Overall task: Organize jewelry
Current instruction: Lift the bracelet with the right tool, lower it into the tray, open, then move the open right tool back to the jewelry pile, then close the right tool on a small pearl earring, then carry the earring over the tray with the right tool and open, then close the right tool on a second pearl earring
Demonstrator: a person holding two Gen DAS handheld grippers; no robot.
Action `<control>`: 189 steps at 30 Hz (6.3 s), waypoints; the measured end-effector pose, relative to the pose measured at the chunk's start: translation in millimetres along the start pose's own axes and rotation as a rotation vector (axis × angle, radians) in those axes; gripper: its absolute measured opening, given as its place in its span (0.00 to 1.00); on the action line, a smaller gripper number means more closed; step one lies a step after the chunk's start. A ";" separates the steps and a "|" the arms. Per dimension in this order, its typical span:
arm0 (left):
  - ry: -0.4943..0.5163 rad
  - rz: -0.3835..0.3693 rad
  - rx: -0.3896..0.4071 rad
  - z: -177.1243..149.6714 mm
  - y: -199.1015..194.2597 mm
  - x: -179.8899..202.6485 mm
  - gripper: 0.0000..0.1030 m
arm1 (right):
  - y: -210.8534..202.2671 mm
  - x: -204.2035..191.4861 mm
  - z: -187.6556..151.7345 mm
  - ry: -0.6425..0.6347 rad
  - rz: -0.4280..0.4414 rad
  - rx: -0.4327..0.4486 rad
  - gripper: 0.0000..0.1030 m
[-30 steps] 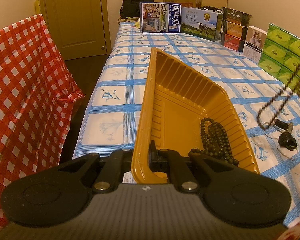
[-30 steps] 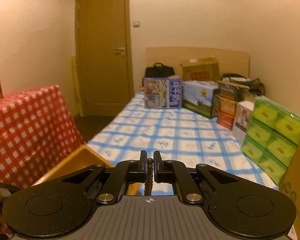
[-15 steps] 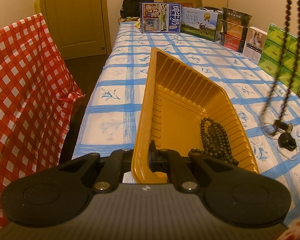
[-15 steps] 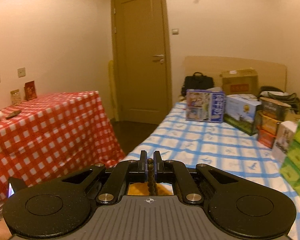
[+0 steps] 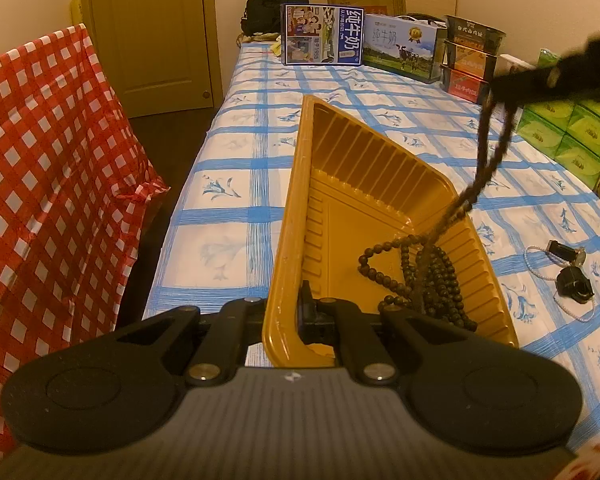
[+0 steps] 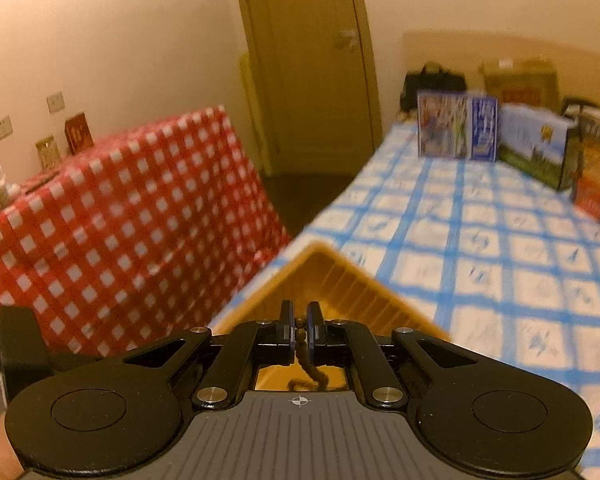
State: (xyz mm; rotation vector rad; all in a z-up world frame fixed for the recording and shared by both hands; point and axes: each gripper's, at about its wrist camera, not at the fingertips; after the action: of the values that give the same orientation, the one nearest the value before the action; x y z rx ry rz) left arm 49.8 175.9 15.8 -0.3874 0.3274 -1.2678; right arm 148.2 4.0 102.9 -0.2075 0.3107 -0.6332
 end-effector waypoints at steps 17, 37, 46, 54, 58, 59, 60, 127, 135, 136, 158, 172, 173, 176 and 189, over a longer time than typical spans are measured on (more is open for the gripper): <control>-0.001 0.001 -0.001 -0.3 0.5 -0.3 0.05 | 26.2 23.5 -50.3 0.061 -0.019 -0.177 0.06; -0.001 -0.001 -0.001 0.1 0.8 -0.8 0.05 | -83.3 108.7 -125.3 0.221 -0.442 -0.102 0.50; 0.005 0.000 0.000 0.7 1.4 -0.8 0.05 | -148.4 159.2 -164.3 0.282 -0.673 -0.108 0.50; 0.009 0.001 -0.001 2.7 0.8 -1.3 0.05 | -162.5 191.8 -166.7 0.232 -0.764 -0.076 0.50; 0.011 0.001 -0.001 4.0 0.1 -1.9 0.05 | -157.5 205.8 -168.6 0.191 -0.777 -0.093 0.42; 0.012 0.001 -0.001 4.1 0.0 -2.1 0.05 | -156.7 210.2 -170.3 0.194 -0.777 -0.098 0.37; 0.011 0.001 -0.001 3.9 0.2 -1.8 0.05 | -156.4 213.1 -171.5 0.198 -0.778 -0.100 0.34; 0.014 0.002 -0.001 4.8 -0.5 0.6 0.05 | -23.3 45.3 -96.1 0.085 -0.214 -0.040 0.08; 0.013 0.001 -0.001 5.0 -0.6 0.7 0.05 | -8.5 33.2 -98.8 0.075 -0.167 -0.065 0.08; 0.014 0.002 -0.001 4.9 -0.6 0.7 0.05 | -6.6 31.7 -98.9 0.076 -0.162 -0.066 0.08; 0.014 0.002 -0.001 5.1 -0.6 0.5 0.05 | -35.6 63.3 -102.0 0.143 -0.274 -0.010 0.40; 0.016 0.002 -0.001 4.7 -0.7 1.9 0.05 | -134.9 148.1 -155.4 0.194 -0.671 -0.030 0.40; 0.016 0.002 -0.001 4.9 -1.1 2.0 0.05 | -140.8 156.4 -155.6 0.199 -0.699 -0.020 0.40; 0.014 0.002 -0.002 5.1 -1.3 1.8 0.05 | -148.8 176.4 -153.3 0.196 -0.754 -0.011 0.40; 0.020 0.002 -0.002 8.0 -3.2 1.7 0.05 | -131.5 220.3 -166.1 0.082 -0.758 -0.102 0.30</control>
State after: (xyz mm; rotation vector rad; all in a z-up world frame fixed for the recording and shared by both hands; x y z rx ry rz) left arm 51.0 174.3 24.4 -0.3764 0.3463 -1.2698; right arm 186.8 -249.5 -63.4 -0.4045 0.3423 -1.3790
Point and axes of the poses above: each gripper's, at about its wrist camera, not at the fingertips, and y roughly the way its jaws point, x to its right, z to its top, and after that the axes turned 15 degrees about x, right-handed
